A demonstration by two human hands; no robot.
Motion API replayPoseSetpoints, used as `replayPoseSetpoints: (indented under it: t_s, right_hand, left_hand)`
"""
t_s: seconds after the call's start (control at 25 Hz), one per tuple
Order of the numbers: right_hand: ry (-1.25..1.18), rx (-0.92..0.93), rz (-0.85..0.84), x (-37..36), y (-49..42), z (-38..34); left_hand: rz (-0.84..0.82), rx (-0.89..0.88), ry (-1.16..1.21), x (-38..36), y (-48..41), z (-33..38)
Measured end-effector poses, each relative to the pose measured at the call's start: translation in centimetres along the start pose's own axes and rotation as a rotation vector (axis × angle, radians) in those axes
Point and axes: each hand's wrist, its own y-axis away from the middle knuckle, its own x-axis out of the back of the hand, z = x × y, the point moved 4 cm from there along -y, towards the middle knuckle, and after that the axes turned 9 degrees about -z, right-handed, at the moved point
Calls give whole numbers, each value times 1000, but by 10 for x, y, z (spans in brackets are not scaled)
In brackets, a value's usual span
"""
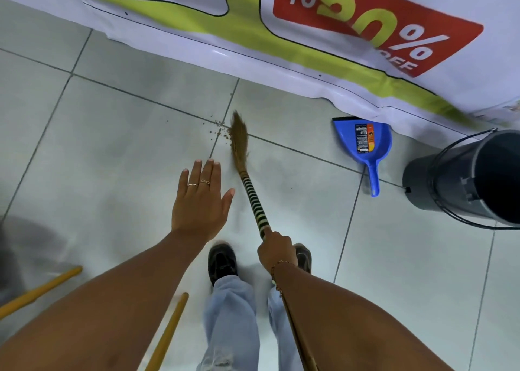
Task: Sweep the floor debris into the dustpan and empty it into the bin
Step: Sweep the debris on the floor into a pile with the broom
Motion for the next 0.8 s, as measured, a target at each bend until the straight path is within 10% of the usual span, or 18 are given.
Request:
replayPoseSetpoints:
  t_s: [0.36, 0.8]
  right_hand:
    - [13, -18, 368, 111, 28, -32]
    - [490, 13, 225, 166, -44, -58]
  left_hand:
    - [61, 4, 26, 39, -22, -43]
    - [-25, 24, 20, 5, -43, -47]
